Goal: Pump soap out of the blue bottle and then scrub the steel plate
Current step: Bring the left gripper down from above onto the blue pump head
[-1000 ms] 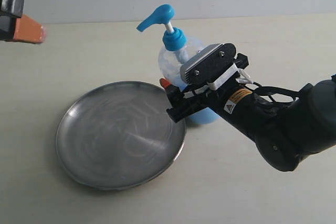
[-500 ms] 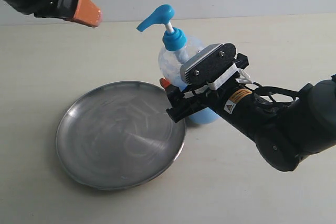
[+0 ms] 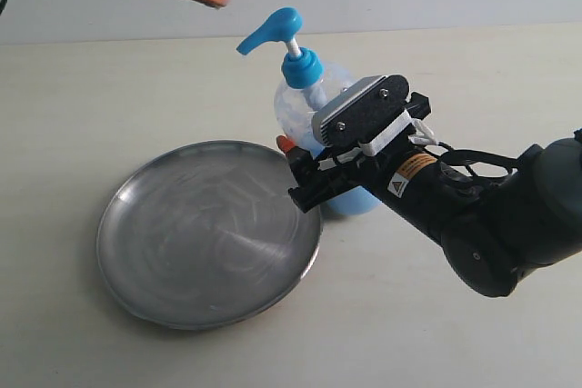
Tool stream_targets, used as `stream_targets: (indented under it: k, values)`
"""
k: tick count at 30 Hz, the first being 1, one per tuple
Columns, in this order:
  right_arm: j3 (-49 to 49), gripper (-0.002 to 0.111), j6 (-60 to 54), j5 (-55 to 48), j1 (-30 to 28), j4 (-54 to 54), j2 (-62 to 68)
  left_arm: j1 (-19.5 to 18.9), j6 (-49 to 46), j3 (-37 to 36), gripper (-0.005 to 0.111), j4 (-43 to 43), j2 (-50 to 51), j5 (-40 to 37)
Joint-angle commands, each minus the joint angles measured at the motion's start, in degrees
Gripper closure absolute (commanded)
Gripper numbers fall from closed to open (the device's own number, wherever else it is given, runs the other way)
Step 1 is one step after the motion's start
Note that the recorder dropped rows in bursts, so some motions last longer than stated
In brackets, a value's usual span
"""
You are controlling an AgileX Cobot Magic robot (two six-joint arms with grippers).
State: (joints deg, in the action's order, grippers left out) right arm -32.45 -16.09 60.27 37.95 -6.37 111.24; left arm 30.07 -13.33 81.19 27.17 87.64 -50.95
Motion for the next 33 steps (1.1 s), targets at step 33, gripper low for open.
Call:
stream_targets:
  k: [33]
  values:
    - [-0.48, 0.108, -0.23, 3.00, 0.02, 0.32, -1.27, 3.98, 0.22, 4.26, 0.107, 3.58, 7.41, 5.04]
